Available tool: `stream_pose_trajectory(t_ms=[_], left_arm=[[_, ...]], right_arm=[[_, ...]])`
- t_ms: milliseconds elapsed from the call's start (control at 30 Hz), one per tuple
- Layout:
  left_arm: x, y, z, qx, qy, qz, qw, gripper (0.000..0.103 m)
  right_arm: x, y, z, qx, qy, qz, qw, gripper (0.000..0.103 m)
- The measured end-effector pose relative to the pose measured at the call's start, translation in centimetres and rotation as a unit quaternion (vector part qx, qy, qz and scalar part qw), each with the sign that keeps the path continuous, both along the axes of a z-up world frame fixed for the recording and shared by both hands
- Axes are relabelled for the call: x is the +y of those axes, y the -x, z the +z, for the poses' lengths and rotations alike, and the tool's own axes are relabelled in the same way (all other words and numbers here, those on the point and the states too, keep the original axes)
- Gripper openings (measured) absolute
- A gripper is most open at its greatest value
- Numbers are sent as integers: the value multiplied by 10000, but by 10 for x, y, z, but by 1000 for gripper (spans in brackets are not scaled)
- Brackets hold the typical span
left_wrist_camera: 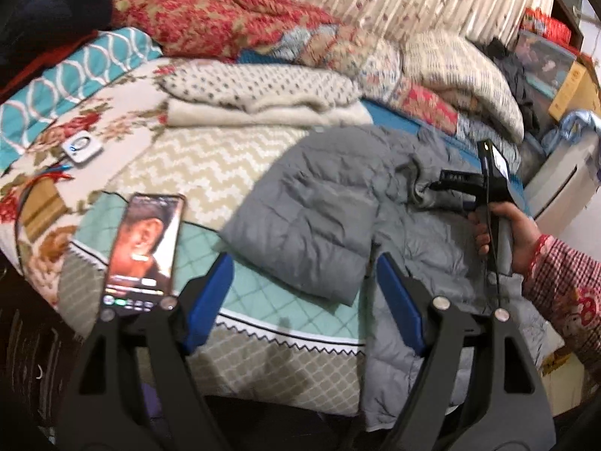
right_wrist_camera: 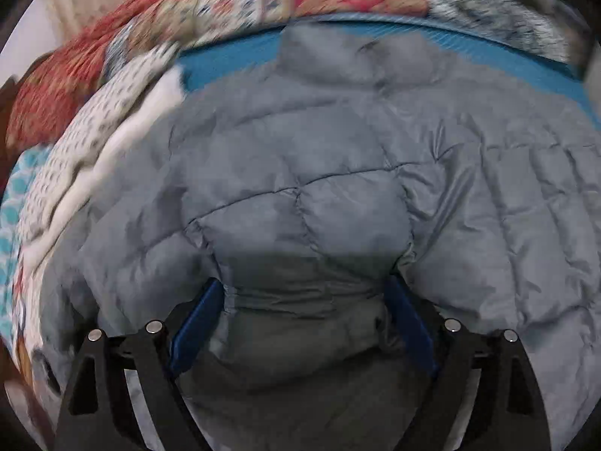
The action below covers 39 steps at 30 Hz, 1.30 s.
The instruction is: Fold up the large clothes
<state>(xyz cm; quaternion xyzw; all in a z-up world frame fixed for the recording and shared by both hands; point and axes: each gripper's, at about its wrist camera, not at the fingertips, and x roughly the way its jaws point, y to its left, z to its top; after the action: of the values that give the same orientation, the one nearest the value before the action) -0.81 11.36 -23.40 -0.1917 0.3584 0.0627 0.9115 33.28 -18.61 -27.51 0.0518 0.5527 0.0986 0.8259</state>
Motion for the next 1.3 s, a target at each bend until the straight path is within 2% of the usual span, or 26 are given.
stream_pose_trajectory(t_ms=[33,67,133,167,200,233,300,367,433,467,533,567,600,633,700,767,833,933,967,1033,1067,1133,1167,1233,1300], left_arm=[[3,6,3,-85,-3,24,10000,75],[6,12,4,-128,-13,46,9999,75],[12,17,4,-148,4,78,9999,75],[14,19,3,-151,32,92,9998,75],[17,20,1,-156,75,103,9998,75],[19,21,-1,-164,123,113,9997,75],[21,23,-3,-168,195,155,9995,75],[20,30,-1,-257,265,162,9992,75],[18,40,3,-345,184,157,9991,75],[17,44,4,-349,134,169,9992,75],[18,51,6,-342,65,214,9992,75],[19,56,6,-336,55,263,9991,75],[21,58,5,-323,62,300,9990,75],[22,59,4,-285,80,340,9990,75],[22,55,2,-213,94,360,9991,75],[18,46,4,-183,46,301,9994,75],[9,32,13,-272,-57,171,9995,75],[-11,1,25,-394,-209,-78,9990,75],[-17,-9,27,-408,-225,-159,9988,75],[-37,-45,35,-438,-266,-407,9979,75],[-47,-59,38,-438,-312,-489,9974,75],[-77,-102,45,-433,-447,-718,9955,75],[-90,-118,47,-417,-477,-812,9947,75],[-120,-160,46,-304,-556,-1055,9924,75],[-151,-212,35,-77,-790,-1209,9895,75]], right_arm=[[2,5,11,-68,-218,13,9997,39],[12,21,32,-332,-473,381,9976,39],[36,59,65,-882,-468,1266,9869,39],[51,83,78,-1103,-492,1776,9767,39],[73,118,90,-1266,-564,2467,9591,39],[88,138,93,-1307,-599,2842,9479,39],[128,170,92,-1273,-506,3507,9264,39],[164,180,79,-1260,-236,3788,9166,39],[191,176,59,-1084,100,3828,9174,39],[209,168,39,-668,281,3801,9221,43],[211,170,17,45,223,3692,9291,88],[216,171,16,214,132,3634,9313,95],[213,174,26,133,-43,3697,9290,103],[211,174,42,22,-274,3750,9266,106],[189,160,82,-287,-773,3547,9313,107],[144,131,129,-772,-1137,3021,9433,108],[86,100,166,-1260,-1258,2388,9546,108],[-19,59,192,-1648,-1272,1332,9690,108],[-65,46,192,-1694,-1181,873,9746,108],[-123,33,178,-1677,-903,297,9812,108],[-160,26,163,-1601,-604,-127,9852,108],[-200,18,134,-1369,-309,-674,9878,107],[-225,13,112,-1127,-338,-983,9882,107],[-247,10,77,-757,-607,-1299,9868,106],[-266,10,56,-697,-655,-1565,9830,102]])
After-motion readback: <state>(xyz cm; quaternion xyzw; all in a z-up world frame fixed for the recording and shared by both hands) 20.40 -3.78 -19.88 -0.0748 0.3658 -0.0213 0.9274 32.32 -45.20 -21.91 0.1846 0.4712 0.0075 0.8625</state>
